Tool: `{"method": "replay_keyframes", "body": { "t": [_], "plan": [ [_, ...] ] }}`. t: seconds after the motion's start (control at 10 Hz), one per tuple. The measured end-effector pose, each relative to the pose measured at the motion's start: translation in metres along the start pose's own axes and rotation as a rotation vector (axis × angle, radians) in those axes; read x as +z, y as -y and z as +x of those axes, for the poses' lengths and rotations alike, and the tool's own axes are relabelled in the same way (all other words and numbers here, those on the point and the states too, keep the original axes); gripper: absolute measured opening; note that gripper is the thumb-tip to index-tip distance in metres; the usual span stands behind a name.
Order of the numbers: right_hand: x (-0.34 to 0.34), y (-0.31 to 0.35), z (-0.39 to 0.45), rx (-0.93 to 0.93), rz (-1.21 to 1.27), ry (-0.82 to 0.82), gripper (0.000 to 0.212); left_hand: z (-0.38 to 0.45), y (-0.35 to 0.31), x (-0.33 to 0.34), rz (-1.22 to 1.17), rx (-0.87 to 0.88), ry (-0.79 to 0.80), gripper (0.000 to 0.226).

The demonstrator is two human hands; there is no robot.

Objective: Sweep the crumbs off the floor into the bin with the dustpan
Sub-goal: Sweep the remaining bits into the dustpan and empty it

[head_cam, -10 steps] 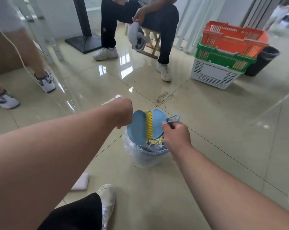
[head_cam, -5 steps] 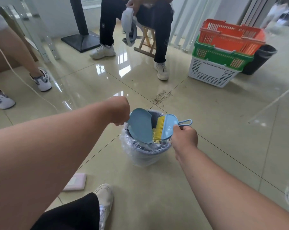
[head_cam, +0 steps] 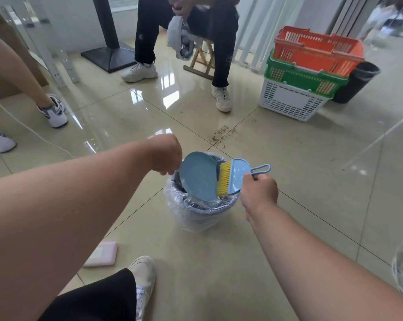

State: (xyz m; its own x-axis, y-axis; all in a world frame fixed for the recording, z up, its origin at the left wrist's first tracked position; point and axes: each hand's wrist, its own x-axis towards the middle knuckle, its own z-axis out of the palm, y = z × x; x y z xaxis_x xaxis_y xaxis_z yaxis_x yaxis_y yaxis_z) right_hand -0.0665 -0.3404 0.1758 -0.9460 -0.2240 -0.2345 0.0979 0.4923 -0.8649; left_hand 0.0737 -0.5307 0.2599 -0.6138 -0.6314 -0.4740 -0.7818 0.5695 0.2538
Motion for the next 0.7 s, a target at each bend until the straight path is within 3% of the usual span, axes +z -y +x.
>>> {"method": "replay_keyframes", "body": {
  "t": [0.2, 0.3, 0.5, 0.6, 0.7],
  "plan": [
    [0.009, 0.015, -0.01, 0.163, 0.396, 0.295, 0.017, 0.006, -0.001, 0.002, -0.031, -0.001, -0.048, 0.014],
    [0.017, 0.011, -0.014, 0.146, 0.307, 0.285, 0.018, -0.004, -0.007, -0.001, -0.004, 0.084, -0.092, 0.018],
    [0.003, 0.003, 0.0, 0.052, -0.045, 0.033, 0.022, -0.001, -0.004, -0.003, -0.018, 0.05, -0.037, 0.014],
    [-0.002, 0.004, 0.001, 0.038, 0.093, 0.05, 0.02, -0.002, 0.001, -0.002, -0.036, 0.042, -0.037, 0.015],
    [0.005, 0.01, -0.007, 0.117, 0.33, 0.201, 0.017, -0.005, -0.001, -0.001, 0.009, 0.068, -0.053, 0.022]
  ]
}}
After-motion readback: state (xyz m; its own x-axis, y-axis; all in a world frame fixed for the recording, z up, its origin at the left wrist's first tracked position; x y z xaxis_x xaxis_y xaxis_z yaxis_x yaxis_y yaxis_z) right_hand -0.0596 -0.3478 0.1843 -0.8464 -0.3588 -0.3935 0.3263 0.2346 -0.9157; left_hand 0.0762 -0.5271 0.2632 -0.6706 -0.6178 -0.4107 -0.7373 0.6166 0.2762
